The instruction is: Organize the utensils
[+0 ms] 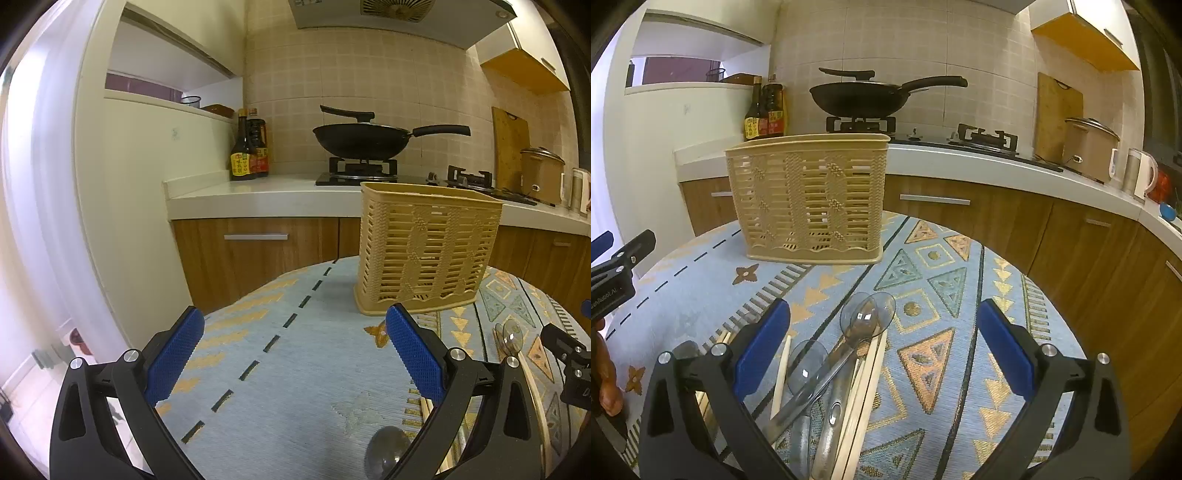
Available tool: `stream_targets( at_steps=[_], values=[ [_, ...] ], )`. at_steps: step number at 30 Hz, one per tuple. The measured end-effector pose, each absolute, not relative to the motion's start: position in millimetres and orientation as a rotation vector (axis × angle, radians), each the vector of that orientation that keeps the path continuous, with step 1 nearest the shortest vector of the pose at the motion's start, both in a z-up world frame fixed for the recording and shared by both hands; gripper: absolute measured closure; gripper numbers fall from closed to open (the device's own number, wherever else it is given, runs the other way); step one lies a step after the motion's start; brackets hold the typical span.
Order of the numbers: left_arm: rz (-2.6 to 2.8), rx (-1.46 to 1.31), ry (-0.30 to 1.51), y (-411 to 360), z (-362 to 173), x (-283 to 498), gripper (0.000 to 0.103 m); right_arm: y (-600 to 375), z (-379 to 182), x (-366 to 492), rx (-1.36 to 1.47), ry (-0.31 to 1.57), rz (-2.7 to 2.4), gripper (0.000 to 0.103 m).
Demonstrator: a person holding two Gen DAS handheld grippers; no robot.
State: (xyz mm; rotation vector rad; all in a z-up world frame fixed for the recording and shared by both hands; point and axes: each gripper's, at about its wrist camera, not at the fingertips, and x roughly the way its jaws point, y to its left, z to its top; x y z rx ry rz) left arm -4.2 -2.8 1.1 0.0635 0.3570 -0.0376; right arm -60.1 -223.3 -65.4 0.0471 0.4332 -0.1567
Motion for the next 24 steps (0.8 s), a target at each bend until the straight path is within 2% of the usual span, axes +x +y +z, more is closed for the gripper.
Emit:
stream_targets(
  at_steps=[24],
  values=[
    [-0.051,0.057,0.357,-0.7,0.1,-2.6,0.007,-221.6,-66.4,-60.1,0.041,0.432,-0.154,0.006]
  ],
)
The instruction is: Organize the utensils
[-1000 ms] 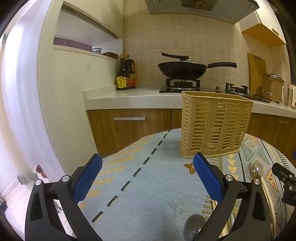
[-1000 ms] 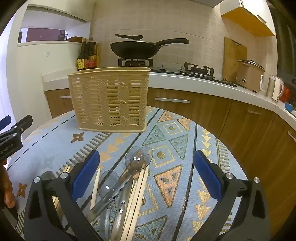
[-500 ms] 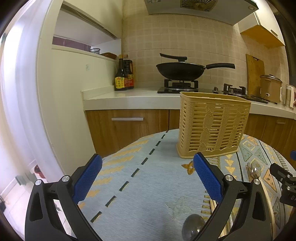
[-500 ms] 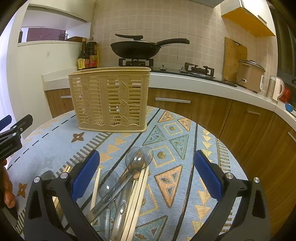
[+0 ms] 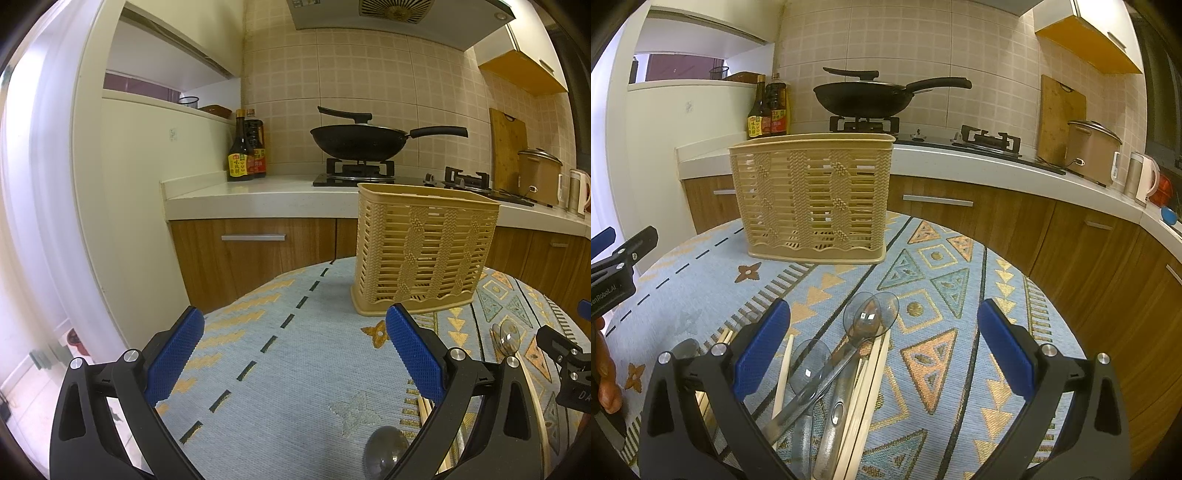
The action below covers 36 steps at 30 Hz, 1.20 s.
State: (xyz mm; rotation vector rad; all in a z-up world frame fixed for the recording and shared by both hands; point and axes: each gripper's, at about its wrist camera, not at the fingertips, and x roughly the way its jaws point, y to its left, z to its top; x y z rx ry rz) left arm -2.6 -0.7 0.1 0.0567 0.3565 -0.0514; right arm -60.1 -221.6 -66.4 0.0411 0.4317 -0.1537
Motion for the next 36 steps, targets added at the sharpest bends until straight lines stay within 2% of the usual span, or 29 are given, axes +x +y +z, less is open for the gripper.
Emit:
stream_targets(
  at_steps=[19,22,25,29,33,34,36],
  values=[
    [-0.063,0.046,0.385,0.1,-2.4,3.1,0.007,-228.7,-67.8,-55.0,0.066,0.457,-0.187,0.006],
    [-0.169,-0.025,0.518,12.4,-7.1,17.6,0.008,-236.7,-63.6,-54.7,0.107,0.475,-0.172,0.006],
    [-0.303,-0.117,0.642,28.0,-7.9,24.6,0.020,-245.3,-54.7,-52.0,0.123,0.524,-0.182,0.007],
    [-0.356,-0.129,0.722,36.4,-1.9,19.3,0.020,-250.1,-45.7,-48.3,0.149,0.589,-0.119,0.017],
    [-0.398,-0.062,0.782,24.8,-3.7,7.9,0.025,-248.1,-47.0,-44.0,0.166,0.660,-0.072,0.030],
    [-0.405,-0.049,0.804,23.7,-3.4,7.7,0.028,-247.3,-47.6,-42.6,0.173,0.677,-0.062,0.031],
    [-0.437,-0.004,0.894,13.2,-12.1,5.0,0.036,-248.2,-50.2,-39.7,0.192,0.720,-0.044,0.041]
  ],
)
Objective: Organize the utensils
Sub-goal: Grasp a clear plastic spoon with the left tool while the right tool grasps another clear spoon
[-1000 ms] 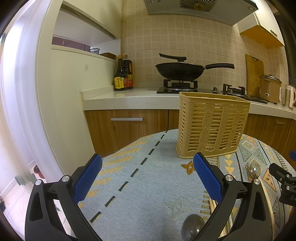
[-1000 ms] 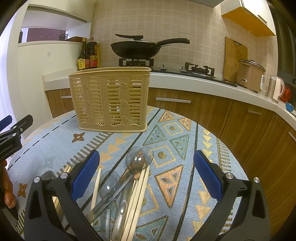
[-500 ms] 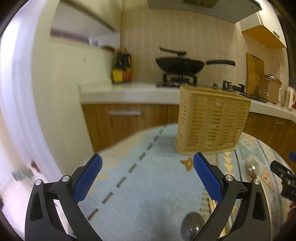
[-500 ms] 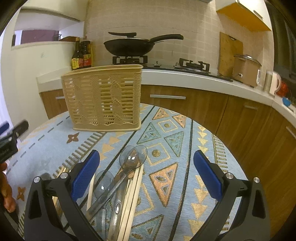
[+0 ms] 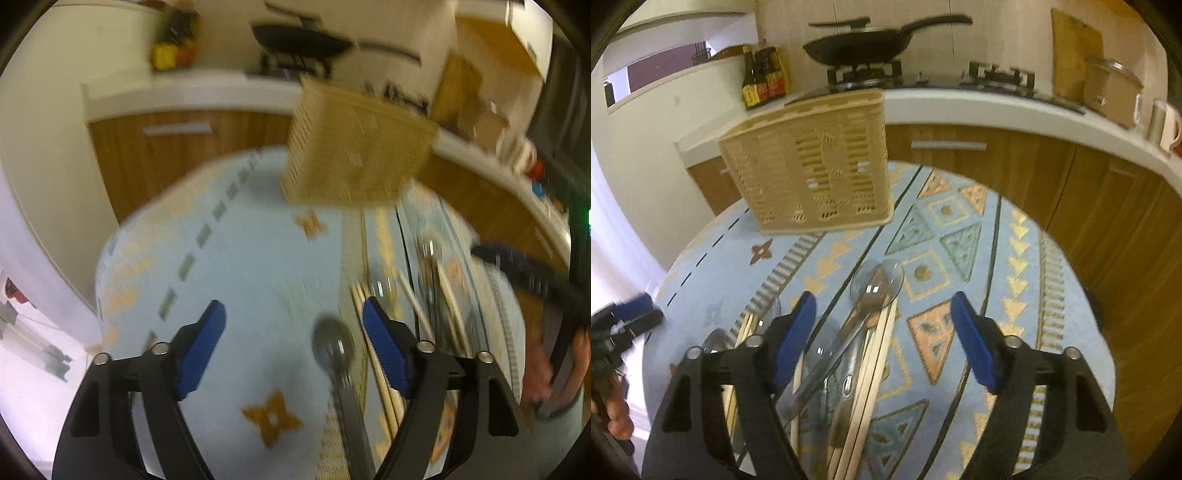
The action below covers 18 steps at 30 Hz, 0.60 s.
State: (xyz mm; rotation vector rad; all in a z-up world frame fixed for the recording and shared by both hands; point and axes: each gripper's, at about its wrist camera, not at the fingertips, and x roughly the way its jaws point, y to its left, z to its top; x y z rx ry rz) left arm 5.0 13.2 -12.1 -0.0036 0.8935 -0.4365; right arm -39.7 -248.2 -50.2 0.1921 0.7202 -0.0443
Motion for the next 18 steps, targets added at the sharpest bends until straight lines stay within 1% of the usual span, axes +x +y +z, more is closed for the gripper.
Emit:
stream_targets(
  at_steps=[1,2,3,4,6,9,11,13,18],
  values=[
    [-0.452,-0.004,0.917,12.9,-14.7,2.2,0.040,-249.3,-51.5,-38.2,0.199,0.736,-0.040,0.044],
    [-0.476,-0.005,0.951,9.7,-19.4,0.8,0.041,-250.8,-52.8,-35.9,0.209,0.760,-0.032,0.048],
    [-0.504,-0.009,0.992,6.8,-25.1,-0.7,0.045,-252.4,-54.1,-33.3,0.217,0.784,-0.024,0.054],
    [-0.524,-0.011,1.020,4.3,-29.7,-2.1,0.050,-254.3,-55.9,-29.9,0.225,0.811,-0.017,0.056],
    [-0.548,-0.011,1.070,0.1,-36.7,-3.2,0.057,-258.5,-60.1,-24.0,0.262,0.861,0.007,0.065],
    [-0.554,0.021,1.108,-6.1,-42.5,-2.7,0.063,-266.2,-68.5,-11.8,0.366,0.956,0.090,0.067],
    [-0.540,0.052,1.121,-12.4,-46.3,-0.9,0.065,-265.4,-72.1,-5.5,0.400,1.002,0.127,0.067],
    [-0.521,0.101,1.132,-19.2,-50.5,0.5,0.070,-260.5,-74.9,-0.2,0.428,1.040,0.163,0.068],
    [-0.486,0.249,1.107,-34.6,-49.3,-4.0,0.072,-243.3,-83.7,19.1,0.421,1.148,0.134,0.072]
  ],
)
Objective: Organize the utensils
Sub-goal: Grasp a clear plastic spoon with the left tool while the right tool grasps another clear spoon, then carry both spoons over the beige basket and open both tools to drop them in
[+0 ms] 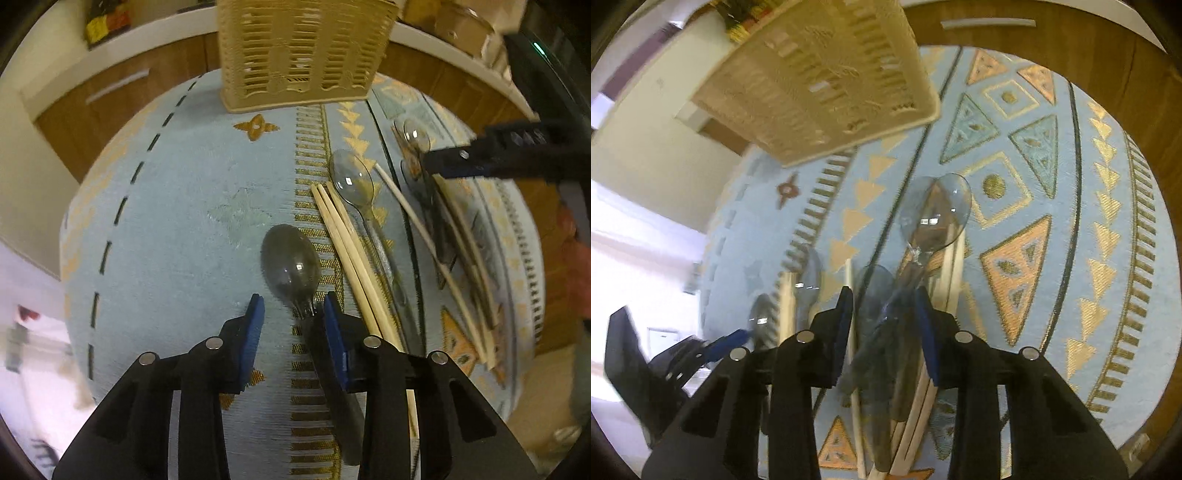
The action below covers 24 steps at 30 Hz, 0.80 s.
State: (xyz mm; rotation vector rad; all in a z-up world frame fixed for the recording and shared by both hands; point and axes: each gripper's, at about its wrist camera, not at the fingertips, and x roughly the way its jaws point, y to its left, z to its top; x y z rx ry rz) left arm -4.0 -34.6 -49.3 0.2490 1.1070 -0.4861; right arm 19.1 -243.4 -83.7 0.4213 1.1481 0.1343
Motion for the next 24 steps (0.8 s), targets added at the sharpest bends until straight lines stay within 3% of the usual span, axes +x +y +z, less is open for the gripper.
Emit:
stream_targets(
  at_steps=[4,8,11,24],
  values=[
    [-0.484,0.309,1.097,-41.9,-49.0,-5.9,0.073,-242.2,-92.2,29.8,0.447,1.188,0.117,0.075],
    [-0.487,0.351,1.088,-45.4,-49.1,-6.7,0.079,-240.3,-93.9,38.1,0.423,1.202,0.091,0.093],
    [-0.470,0.359,1.068,-49.5,-50.1,-5.5,0.090,-239.3,-92.4,36.3,0.381,1.194,0.092,0.100],
    [-0.575,0.018,1.020,-10.0,-31.9,0.5,0.093,-262.9,-74.3,-12.2,0.391,1.079,0.177,0.102]
  ],
)
